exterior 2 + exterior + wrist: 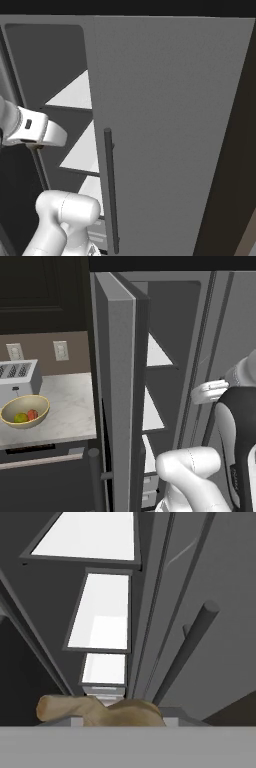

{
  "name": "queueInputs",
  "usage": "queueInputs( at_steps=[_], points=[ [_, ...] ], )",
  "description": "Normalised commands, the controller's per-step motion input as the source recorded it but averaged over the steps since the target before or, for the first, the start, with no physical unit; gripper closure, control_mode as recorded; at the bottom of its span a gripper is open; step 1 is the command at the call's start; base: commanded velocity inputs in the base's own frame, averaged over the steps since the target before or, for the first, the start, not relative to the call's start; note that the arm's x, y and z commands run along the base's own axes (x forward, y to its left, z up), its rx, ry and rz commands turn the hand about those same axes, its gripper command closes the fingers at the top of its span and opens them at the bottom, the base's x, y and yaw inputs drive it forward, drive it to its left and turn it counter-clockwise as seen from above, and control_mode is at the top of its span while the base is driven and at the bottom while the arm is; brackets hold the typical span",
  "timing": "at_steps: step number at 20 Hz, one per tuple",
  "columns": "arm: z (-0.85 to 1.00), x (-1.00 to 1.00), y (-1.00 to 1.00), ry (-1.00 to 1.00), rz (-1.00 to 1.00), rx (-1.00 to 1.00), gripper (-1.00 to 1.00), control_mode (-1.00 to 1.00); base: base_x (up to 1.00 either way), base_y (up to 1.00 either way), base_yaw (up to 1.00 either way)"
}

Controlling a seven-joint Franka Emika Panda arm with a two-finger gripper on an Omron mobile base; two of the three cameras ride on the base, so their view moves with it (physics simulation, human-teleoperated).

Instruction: Take the sweet potato, orange, and garlic from the freezer and place them in the bowl on the counter.

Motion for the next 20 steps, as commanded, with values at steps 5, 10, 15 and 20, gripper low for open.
queueInputs(
  at_steps=[5,10,15,20],
  points=[
    [0.05,-0.03,-0.09,0.04,0.00,0.04,1.00,-1.00,0.00,0.00,0.00],
    [0.01,0.00,0.00,0.03,0.00,0.01,1.00,-1.00,0.00,0.00,0.00],
    [0.00,-0.07,0.00,0.00,0.00,0.00,1.00,-1.00,0.00,0.00,0.00],
    [0.00,-0.07,0.00,0.00,0.00,0.00,1.00,-1.00,0.00,0.00,0.00]
  ],
)
